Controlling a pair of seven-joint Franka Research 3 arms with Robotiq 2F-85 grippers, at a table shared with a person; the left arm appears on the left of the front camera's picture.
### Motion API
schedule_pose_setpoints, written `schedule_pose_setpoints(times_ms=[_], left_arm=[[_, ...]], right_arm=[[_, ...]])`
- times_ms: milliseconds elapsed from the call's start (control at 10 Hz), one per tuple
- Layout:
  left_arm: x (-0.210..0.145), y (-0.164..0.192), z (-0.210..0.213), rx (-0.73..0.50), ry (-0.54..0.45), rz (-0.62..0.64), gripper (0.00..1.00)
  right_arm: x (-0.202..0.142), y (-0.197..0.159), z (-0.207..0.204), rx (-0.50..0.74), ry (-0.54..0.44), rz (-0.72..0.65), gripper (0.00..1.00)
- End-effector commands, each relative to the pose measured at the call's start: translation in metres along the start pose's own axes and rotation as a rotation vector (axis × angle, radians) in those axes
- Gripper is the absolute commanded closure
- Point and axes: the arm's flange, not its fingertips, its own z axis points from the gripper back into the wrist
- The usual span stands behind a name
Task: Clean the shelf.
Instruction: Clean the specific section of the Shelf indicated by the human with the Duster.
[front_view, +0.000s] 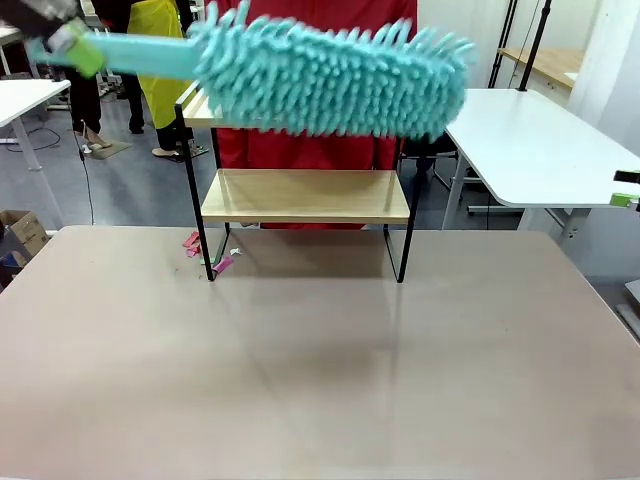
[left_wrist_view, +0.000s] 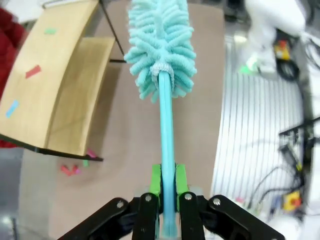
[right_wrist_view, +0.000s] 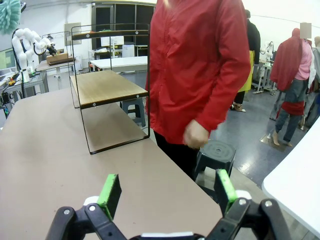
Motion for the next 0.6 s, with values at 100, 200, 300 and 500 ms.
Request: schedule_pose_setpoints(times_ms=[100,200,300,500], left_arm=[[0.078,-0.005,-0.013,0.201,-0.042,0.285,0.86],[0.111,-0.007,-0.025,0.283,-0.044,0.376,0.86],[0.139,-0.006,-0.035,0.342,-0.041,0.44,0.86],[0.197,-0.004,-0.06,0.414,-0.026,0.488,0.86]], right_arm=[[0.006,0.002,-0.003,-0.009,0.028,-0.011,0.0],[0.006,0.002,-0.003,-0.009,0.028,-0.011,0.0],[0.006,0.002,-0.003,-0.009,0.028,-0.011,0.0],[0.006,0.002,-0.003,-0.009,0.028,-0.011,0.0]])
